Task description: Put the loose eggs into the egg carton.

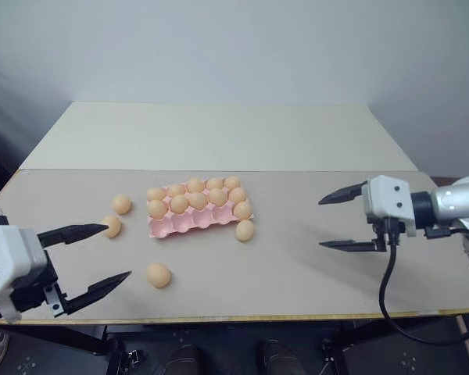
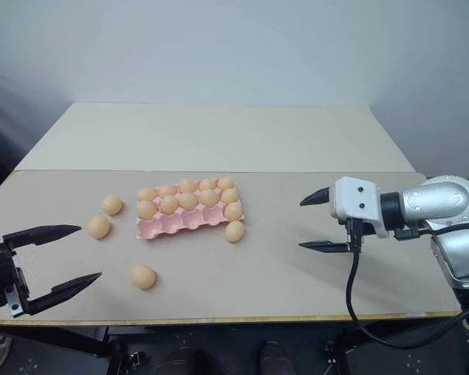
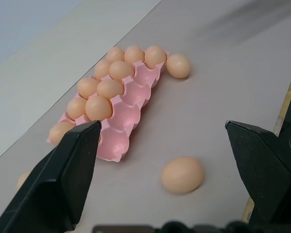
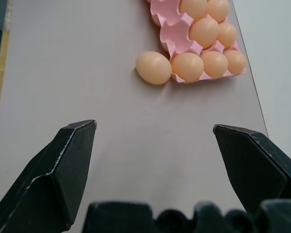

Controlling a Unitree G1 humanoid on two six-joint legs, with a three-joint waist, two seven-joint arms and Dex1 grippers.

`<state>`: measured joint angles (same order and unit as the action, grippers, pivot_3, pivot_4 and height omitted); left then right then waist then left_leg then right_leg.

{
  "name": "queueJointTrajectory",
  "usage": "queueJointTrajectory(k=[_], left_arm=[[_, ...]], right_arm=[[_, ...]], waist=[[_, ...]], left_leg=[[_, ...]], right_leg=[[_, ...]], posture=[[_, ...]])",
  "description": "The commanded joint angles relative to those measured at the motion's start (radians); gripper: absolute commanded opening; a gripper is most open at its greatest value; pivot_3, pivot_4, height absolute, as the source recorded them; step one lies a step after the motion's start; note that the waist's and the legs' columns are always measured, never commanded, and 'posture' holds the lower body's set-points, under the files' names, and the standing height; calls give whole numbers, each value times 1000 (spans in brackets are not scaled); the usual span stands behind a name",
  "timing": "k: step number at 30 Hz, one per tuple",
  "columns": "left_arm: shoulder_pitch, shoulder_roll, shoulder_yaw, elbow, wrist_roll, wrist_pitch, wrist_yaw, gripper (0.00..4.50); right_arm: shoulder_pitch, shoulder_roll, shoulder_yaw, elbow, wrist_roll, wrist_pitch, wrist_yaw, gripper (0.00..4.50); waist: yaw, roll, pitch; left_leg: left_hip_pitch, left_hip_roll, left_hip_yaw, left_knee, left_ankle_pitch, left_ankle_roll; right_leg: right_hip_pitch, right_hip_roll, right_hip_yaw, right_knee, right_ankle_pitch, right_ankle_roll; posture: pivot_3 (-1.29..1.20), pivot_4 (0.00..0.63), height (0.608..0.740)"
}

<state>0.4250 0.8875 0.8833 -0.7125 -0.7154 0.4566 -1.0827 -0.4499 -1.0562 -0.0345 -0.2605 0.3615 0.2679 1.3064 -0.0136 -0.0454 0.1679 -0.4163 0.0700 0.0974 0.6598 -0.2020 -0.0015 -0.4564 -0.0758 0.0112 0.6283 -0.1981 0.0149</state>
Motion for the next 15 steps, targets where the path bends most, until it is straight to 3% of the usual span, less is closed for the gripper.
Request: queueJointTrajectory(k=[1, 15], left_arm=[[-40, 32, 13, 21, -33, 6, 1, 4458], [-109, 84, -55, 81, -5, -3, -15, 4458]], right_arm=[[20, -22, -59, -44, 20, 17, -16, 4500], [84, -23, -93, -114, 40, 55, -72, 4500]], waist=[[0, 0, 0], [1, 0, 0]], left_leg=[[0, 0, 0, 0, 0, 0], [0, 0, 0, 0, -1, -1]], right_leg=[[0, 0, 0, 0, 0, 0], [0, 0, 0, 0, 0, 0]], posture=[[0, 150, 740], [0, 150, 740]])
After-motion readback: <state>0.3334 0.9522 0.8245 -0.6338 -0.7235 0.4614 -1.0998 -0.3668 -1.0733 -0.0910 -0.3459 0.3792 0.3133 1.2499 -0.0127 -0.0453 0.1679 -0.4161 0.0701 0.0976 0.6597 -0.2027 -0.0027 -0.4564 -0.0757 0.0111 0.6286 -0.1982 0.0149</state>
